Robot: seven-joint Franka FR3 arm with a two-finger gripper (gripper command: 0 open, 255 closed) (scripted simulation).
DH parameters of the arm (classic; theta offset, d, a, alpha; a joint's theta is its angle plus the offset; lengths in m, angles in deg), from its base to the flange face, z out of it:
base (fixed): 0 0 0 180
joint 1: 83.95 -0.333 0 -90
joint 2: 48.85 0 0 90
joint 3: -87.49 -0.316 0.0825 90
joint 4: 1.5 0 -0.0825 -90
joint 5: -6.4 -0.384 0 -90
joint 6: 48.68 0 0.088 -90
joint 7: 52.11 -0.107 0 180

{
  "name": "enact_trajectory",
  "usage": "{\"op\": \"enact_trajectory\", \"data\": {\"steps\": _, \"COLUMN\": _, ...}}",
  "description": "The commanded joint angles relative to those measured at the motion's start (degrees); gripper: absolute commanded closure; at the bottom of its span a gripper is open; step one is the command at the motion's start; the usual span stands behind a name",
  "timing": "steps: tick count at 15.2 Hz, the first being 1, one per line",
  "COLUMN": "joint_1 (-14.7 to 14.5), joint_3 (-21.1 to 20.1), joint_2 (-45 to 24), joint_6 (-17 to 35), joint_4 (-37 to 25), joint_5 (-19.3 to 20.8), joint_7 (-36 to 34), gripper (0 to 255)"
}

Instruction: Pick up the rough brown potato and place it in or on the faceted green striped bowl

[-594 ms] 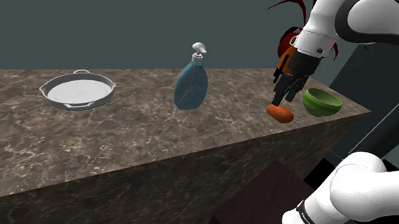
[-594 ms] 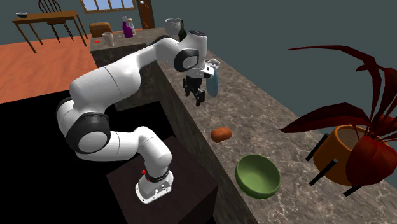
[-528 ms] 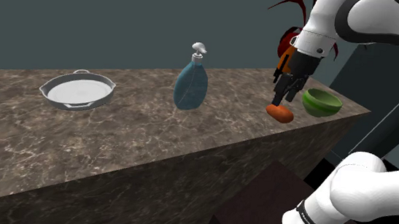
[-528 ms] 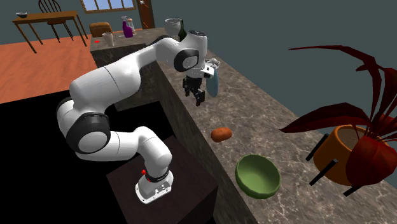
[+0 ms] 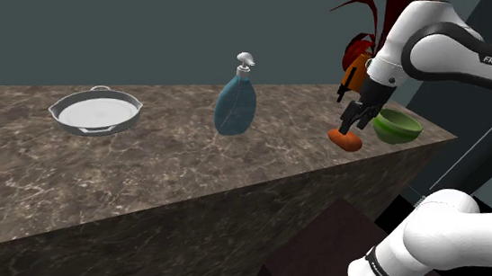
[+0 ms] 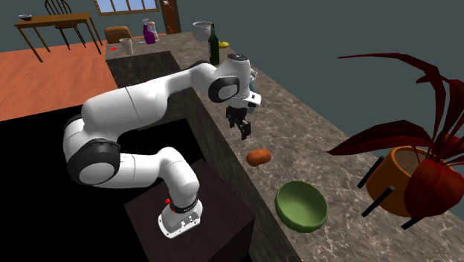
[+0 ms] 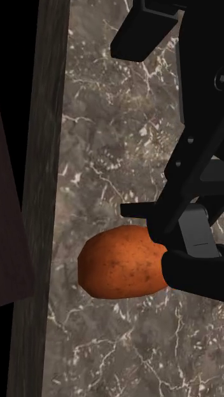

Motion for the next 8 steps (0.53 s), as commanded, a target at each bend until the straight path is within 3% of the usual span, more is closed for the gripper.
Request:
{"op": "enact_trajectory", "data": {"steps": 1, "joint_1": 1.81, "joint_3": 1.51, "joint_2": 0.91, "joint_6": 2.85, "joint_4": 2.45, "joint_5": 2.48, "joint_7": 0.80, "gripper": 0}}
{"op": "enact_trajectory", "data": {"steps": 8, "joint_1": 7.10, "joint_3": 5.92, "joint_2": 1.16, "joint_6": 12.23, "joint_4": 8.21, "joint_5": 9.11, "joint_7": 2.35, "gripper": 0}}
